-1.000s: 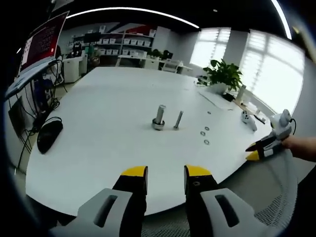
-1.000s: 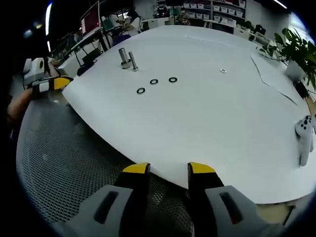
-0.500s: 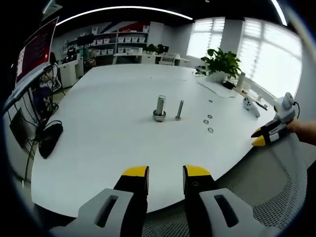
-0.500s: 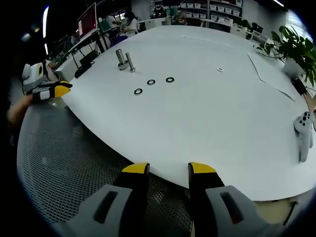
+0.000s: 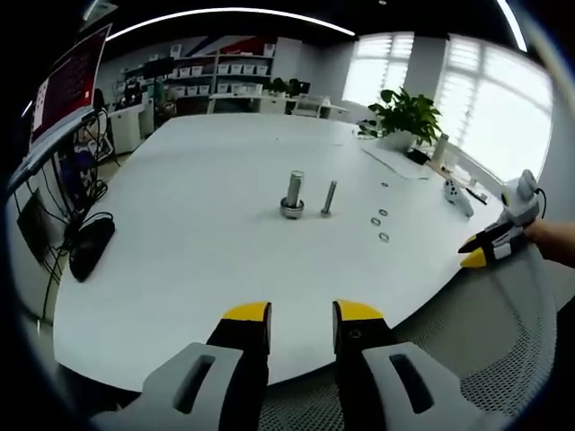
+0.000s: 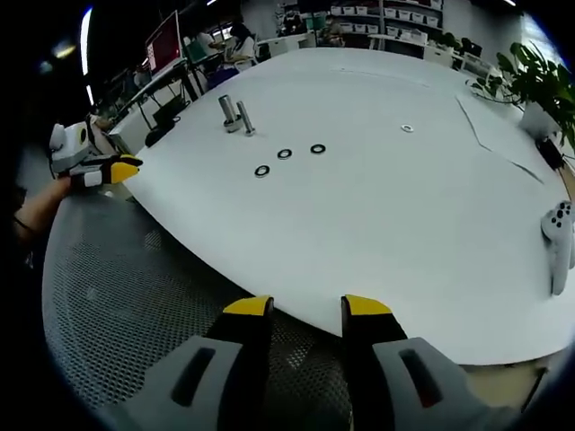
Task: Place the washer onto the threaded stud by aligning its center hole with the stud, sliding it down to the base, and recovering from edge contact or off-axis alignment until the washer reaches the visible bottom stop.
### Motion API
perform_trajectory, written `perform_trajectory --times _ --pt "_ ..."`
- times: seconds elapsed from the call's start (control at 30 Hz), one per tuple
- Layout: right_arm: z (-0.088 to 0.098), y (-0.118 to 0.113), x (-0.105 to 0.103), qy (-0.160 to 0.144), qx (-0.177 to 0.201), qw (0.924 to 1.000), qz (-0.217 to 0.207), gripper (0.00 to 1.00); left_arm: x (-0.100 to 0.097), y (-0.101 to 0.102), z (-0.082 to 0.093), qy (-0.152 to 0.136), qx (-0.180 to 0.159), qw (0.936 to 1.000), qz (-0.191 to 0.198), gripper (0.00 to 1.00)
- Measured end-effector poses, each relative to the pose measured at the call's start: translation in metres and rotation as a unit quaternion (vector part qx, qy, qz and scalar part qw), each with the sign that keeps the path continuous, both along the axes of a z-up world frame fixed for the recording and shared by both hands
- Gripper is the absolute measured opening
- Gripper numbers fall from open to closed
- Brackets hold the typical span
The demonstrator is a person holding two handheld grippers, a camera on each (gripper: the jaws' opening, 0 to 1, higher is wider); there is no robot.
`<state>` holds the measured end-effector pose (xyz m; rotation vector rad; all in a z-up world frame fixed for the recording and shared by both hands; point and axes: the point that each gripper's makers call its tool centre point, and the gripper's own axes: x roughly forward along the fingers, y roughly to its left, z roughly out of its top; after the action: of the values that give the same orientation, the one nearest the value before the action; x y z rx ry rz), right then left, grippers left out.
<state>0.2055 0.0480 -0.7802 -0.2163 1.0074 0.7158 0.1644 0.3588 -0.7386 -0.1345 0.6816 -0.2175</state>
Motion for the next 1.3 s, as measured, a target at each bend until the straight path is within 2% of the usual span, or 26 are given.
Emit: perform_trajectory --times 0.1,0.37,0.43,0.47,0.57,0.73,1.0,1.3 --pt "0.001 0.002 -0.002 0.006 -0.004 0.9999 0.014 0.33 0.0 0.0 0.0 0.001 0.002 1.0 0.001 0.25" --pt "0.012 0.004 0.009 -0.006 -0.031 0.9981 0.053 0.32 -0.001 0.002 -0.001 0.004 0.007 1.0 0.004 0.22" --pt "0.014 0.005 0.012 -0.011 -0.043 0.9969 0.066 0.33 -0.001 0.002 -0.001 0.003 0.005 1.0 0.007 0.22" --pt "0.014 0.004 0.016 -0.019 -0.063 0.9942 0.085 0.33 -0.001 0.002 -0.001 0.004 0.004 1.0 0.007 0.22" --pt "0.013 0.005 0.02 -0.018 -0.084 0.9913 0.1 0.33 -0.001 0.003 -0.002 0.004 0.004 0.9999 0.008 0.22" --pt "0.016 0.019 0.031 -0.019 -0.071 0.9916 0.106 0.34 -0.001 0.002 -0.003 0.007 0.008 0.9999 0.005 0.22" --pt "0.015 0.034 0.044 -0.015 -0.077 0.9874 0.137 0.35 -0.001 0.002 -0.005 0.011 0.015 0.9998 -0.004 0.21" --pt "0.009 0.047 0.056 0.001 -0.099 0.9789 0.179 0.36 0.0 0.004 -0.005 0.012 0.021 0.9997 -0.001 0.17"
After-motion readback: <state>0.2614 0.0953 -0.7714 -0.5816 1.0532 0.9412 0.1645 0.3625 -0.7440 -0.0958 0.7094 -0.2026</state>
